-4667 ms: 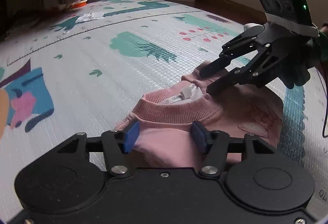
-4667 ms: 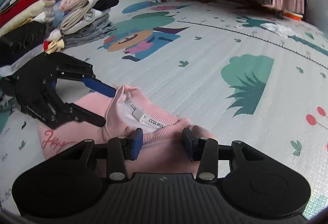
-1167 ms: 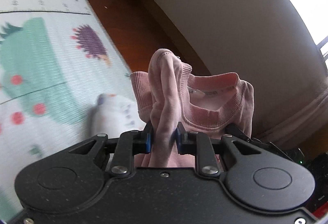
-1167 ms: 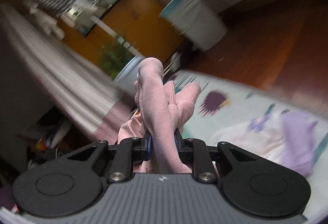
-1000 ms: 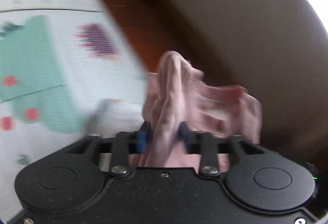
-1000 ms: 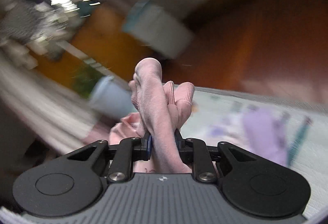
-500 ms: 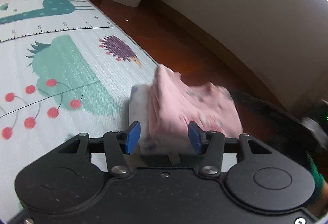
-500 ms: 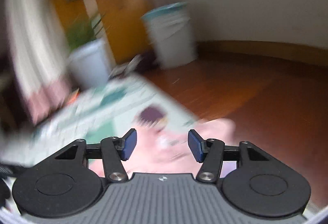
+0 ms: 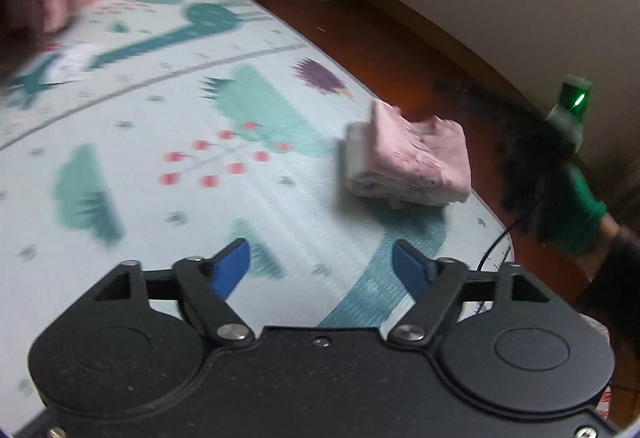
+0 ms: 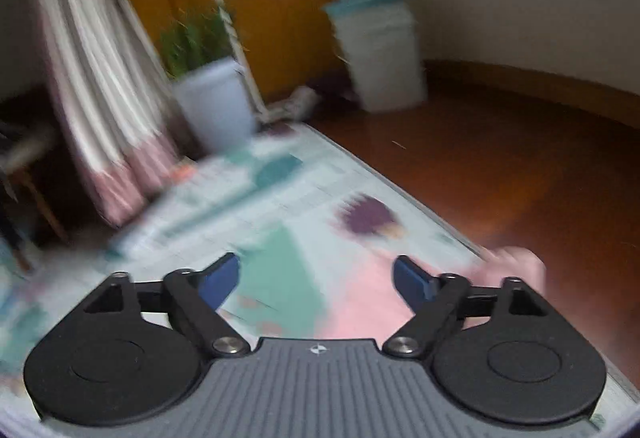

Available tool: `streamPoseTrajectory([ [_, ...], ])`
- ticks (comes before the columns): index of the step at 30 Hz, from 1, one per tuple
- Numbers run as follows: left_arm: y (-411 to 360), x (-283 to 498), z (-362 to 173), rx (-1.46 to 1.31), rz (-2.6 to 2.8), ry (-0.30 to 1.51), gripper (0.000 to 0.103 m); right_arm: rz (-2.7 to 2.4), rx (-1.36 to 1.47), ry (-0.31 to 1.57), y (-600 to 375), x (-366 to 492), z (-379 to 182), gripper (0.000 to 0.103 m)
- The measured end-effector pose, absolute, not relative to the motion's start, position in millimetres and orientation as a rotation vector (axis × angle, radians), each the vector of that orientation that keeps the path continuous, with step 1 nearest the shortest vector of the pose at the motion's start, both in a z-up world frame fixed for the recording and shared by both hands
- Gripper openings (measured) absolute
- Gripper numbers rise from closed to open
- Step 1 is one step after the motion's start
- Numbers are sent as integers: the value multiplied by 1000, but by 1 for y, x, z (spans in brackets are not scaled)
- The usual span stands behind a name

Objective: Fold clothes

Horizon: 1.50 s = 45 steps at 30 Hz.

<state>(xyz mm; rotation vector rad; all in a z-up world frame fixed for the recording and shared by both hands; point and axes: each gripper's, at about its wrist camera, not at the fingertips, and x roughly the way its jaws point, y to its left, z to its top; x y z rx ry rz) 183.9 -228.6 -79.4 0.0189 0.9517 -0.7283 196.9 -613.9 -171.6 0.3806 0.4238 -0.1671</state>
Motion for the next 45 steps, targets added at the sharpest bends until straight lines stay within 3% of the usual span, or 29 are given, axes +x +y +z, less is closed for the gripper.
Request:
streamPoseTrajectory([
  [2, -193, 167, -53, -16, -669, 935, 82, -123, 319, 391, -582, 197, -120, 103],
  [7, -125, 118, 13, 16, -426, 856, 95, 43, 233, 343, -499, 175, -8, 103],
  [9, -101, 100, 38, 14, -307, 859, 103, 78, 194, 350, -465, 158, 25, 103],
  [15, -25, 44, 76, -88, -199, 737, 103, 224, 82, 558, -358, 103, 75, 103],
  [18, -1, 24, 67, -127, -133, 732, 103, 233, 46, 672, -305, 77, 76, 103],
  [26, 1, 16, -1, -130, -89, 986, 103, 171, 93, 971, -229, 13, 3, 103],
  [45, -1, 11, -10, -44, -11, 989, 103, 158, 83, 1011, -203, 20, -19, 103],
])
